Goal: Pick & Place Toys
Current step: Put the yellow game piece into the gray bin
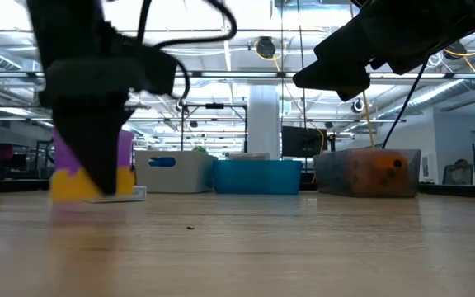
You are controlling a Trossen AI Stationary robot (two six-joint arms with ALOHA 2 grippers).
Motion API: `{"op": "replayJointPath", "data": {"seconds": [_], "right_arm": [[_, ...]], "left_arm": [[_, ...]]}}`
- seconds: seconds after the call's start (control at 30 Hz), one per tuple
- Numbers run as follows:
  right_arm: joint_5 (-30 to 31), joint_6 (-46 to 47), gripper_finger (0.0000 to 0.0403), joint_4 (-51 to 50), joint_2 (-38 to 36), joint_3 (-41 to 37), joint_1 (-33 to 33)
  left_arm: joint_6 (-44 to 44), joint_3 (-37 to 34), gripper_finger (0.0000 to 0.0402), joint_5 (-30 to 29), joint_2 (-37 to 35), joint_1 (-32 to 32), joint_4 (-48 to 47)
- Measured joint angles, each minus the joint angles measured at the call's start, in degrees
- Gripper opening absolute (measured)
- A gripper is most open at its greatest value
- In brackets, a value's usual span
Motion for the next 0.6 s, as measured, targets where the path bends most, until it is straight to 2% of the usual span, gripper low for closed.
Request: {"op": "replayJointPath", "data": {"seconds": [0.13,0.33,0.47,0.6], "right_arm": [[0.0,0.0,0.0208,0.0,0.0,0.0,0.0],[0.0,-0.2,0.0208,0.0,0.0,0.0,0.0],[0.0,-0.2,0.0208,0.1,0.0,0.0,0.0],[0.0,-0.2,0.0208,0.1,0.0,0.0,0.0]], "left_arm": [[3.9,0.0,0.0148,-0.8,-4.8,4.2,-2.4],[10.5,0.0,0.0157,-7.0,-15.9,12.9,-4.6],[15.9,0.0,0.0158,-11.9,-22.6,21.4,-3.9],[22.3,0.1,0.0151,-11.5,-25.2,31.0,0.4]]}}
